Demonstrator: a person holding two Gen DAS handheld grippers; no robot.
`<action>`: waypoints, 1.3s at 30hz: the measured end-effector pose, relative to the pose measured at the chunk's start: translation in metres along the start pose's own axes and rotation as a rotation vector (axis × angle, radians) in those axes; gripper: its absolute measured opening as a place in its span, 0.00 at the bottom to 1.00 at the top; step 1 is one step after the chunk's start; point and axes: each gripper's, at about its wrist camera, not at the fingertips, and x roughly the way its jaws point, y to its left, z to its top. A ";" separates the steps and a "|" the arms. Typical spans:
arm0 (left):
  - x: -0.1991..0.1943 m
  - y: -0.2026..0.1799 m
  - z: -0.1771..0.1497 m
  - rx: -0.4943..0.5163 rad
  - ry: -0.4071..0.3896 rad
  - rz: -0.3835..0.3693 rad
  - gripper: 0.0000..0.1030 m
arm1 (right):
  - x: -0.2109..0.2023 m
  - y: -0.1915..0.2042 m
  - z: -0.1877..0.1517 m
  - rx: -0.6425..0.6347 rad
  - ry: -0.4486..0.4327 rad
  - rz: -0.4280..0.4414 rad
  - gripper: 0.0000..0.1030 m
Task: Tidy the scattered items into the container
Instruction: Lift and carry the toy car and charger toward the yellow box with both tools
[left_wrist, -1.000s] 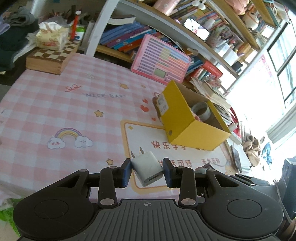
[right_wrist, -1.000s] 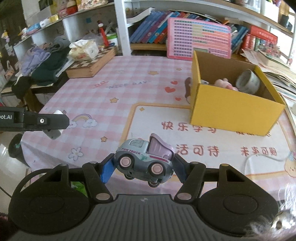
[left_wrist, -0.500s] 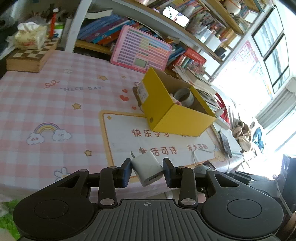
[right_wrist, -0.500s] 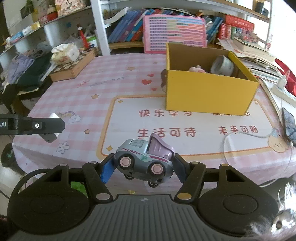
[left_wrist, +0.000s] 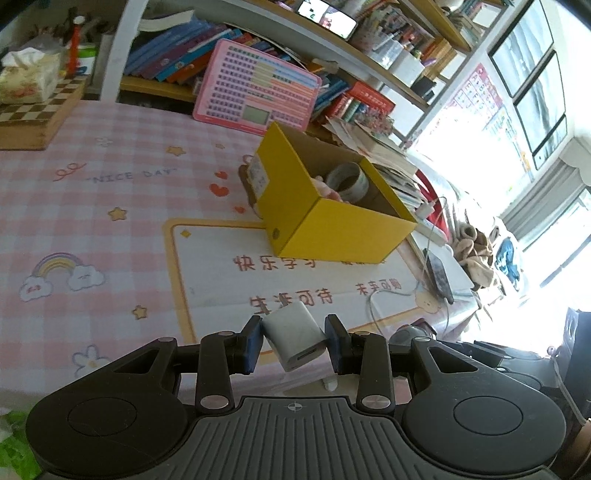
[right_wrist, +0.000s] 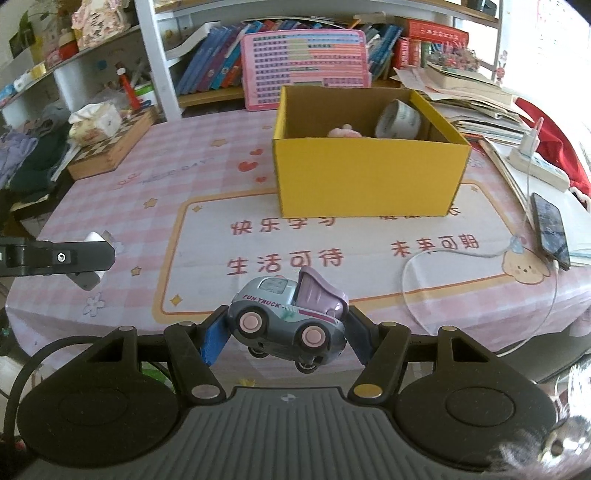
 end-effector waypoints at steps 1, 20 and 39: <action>0.003 -0.002 0.001 0.004 0.004 -0.004 0.34 | 0.000 -0.003 0.000 0.004 0.001 -0.004 0.62; 0.062 -0.047 0.022 0.082 0.078 -0.086 0.34 | 0.003 -0.063 0.007 0.088 0.024 -0.089 0.62; 0.119 -0.095 0.070 0.216 0.032 -0.067 0.34 | 0.026 -0.118 0.053 0.084 -0.018 -0.075 0.62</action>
